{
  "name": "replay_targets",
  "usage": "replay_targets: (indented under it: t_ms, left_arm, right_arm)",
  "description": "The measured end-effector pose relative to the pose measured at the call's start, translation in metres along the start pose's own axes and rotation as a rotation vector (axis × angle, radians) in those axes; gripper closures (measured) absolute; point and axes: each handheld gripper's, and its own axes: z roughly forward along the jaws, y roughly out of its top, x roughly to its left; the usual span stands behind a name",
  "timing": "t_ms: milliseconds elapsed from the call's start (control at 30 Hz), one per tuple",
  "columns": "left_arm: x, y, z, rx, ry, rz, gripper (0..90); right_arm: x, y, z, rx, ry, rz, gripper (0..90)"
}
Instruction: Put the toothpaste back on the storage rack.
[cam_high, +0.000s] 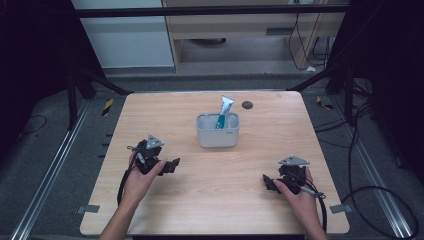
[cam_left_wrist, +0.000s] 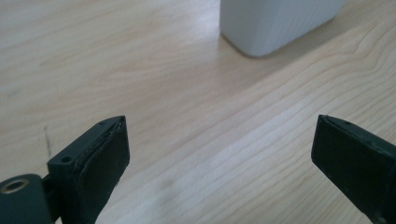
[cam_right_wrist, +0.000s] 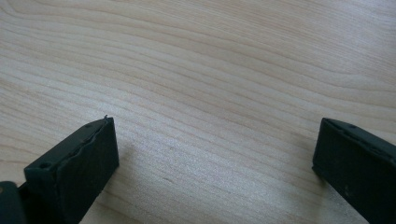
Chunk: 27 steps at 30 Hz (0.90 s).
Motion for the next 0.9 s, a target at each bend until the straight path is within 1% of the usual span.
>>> replay_targets:
  t_ms: [100, 233, 267, 300, 333, 367, 400, 467, 500, 533, 600, 633, 700, 900]
  left_arm:
    - [0.011, -0.012, -0.001, 0.01, 0.016, -0.016, 4.0]
    - [0.024, -0.026, 0.001, 0.04, 0.047, -0.031, 4.3]
    - [0.028, -0.028, 0.001, 0.042, 0.052, -0.037, 4.2]
    - [0.028, -0.028, 0.001, 0.042, 0.052, -0.037, 4.3]
    - [0.033, -0.033, 0.001, 0.043, 0.068, -0.056, 4.3]
    - [0.033, -0.033, 0.001, 0.043, 0.068, -0.056, 4.4]
    - [0.039, -0.036, 0.002, 0.053, 0.078, -0.058, 4.5]
    - [0.041, -0.037, 0.003, 0.056, 0.08, -0.062, 4.5]
    - [0.044, -0.039, 0.005, 0.067, 0.089, -0.062, 4.5]
    - [0.044, -0.039, 0.005, 0.067, 0.089, -0.062, 4.4]
    - [0.049, -0.041, 0.008, 0.075, 0.105, -0.053, 4.0]
    - [0.05, -0.041, 0.01, 0.077, 0.108, -0.06, 4.0]
    - [0.052, -0.043, 0.013, 0.081, 0.105, -0.069, 4.0]
    - [0.055, -0.046, 0.021, 0.081, 0.103, -0.075, 4.0]
  right_arm:
    - [0.0, 0.0, 0.0, 0.0, 0.0, 0.0, 0.5]
    - [0.0, 0.0, 0.0, -0.001, -0.003, -0.003, 0.5]
    - [0.0, 0.0, 0.0, 0.0, 0.0, 0.001, 0.5]
    - [0.0, 0.0, 0.0, 0.0, 0.0, 0.0, 0.5]
    - [0.0, 0.0, 0.0, 0.0, 0.0, 0.0, 0.5]
    - [0.0, 0.0, 0.0, 0.0, 0.0, 0.0, 0.5]
    - [0.0, 0.0, 0.0, 0.0, 0.0, 0.0, 0.5]
    - [0.0, 0.0, 0.0, 0.0, -0.001, -0.002, 0.5]
    - [0.0, 0.0, 0.0, 0.0, 0.0, 0.001, 0.5]
    - [0.0, 0.0, 0.0, 0.0, 0.0, 0.001, 0.5]
    - [0.0, 0.0, 0.0, 0.0, 0.0, 0.0, 0.5]
    - [0.0, 0.0, 0.0, 0.0, 0.0, 0.0, 0.5]
    - [0.0, 0.0, 0.0, 0.0, 0.0, 0.0, 0.5]
    - [0.0, 0.0, 0.0, 0.0, 0.0, 0.001, 0.5]
